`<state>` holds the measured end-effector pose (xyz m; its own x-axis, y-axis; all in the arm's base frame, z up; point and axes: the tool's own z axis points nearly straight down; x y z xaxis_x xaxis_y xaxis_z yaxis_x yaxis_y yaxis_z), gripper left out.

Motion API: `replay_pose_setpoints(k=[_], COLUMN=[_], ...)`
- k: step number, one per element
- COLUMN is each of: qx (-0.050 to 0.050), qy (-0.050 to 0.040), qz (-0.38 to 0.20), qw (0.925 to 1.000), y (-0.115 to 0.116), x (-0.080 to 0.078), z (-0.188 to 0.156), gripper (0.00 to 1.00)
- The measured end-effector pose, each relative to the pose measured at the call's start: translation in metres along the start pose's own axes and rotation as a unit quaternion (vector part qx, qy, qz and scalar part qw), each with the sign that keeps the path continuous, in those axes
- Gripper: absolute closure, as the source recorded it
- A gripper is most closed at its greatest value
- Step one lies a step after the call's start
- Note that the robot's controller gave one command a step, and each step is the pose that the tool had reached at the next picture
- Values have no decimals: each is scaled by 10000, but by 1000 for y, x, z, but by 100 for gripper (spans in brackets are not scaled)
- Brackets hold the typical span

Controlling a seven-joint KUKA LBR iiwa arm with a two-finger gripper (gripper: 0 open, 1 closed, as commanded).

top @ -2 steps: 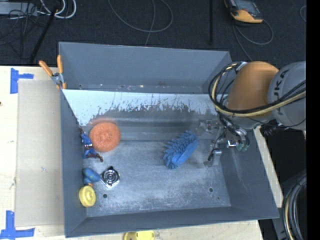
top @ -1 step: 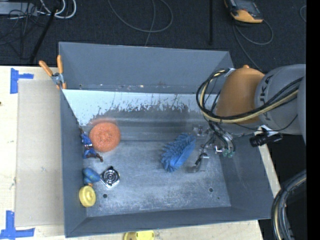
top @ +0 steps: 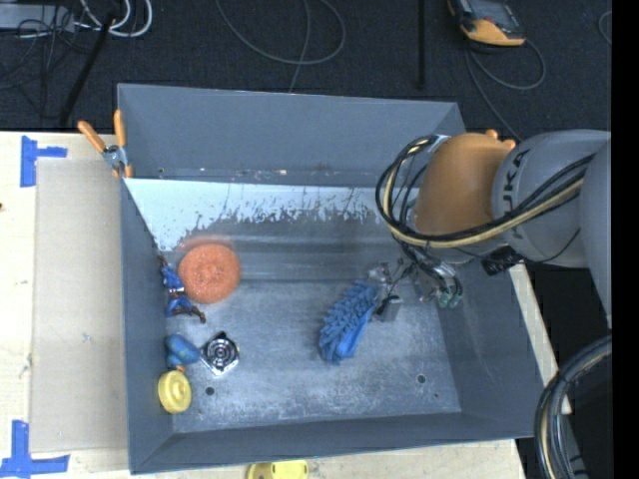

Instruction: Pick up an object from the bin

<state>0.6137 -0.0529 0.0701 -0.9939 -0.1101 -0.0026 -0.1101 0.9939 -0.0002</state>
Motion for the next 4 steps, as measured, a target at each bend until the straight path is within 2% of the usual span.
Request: replay_pose_setpoints(k=[1, 2, 3, 4], qx=[1, 1, -2, -1], qy=[0, -22, 0, 1], qz=[-4, 149, 144, 141], qw=[10000, 9999, 9999, 9999], y=[0, 11, 11, 12], x=[0, 6, 7, 7], z=[0, -167, -165, -165], gripper=[100, 100, 0, 0])
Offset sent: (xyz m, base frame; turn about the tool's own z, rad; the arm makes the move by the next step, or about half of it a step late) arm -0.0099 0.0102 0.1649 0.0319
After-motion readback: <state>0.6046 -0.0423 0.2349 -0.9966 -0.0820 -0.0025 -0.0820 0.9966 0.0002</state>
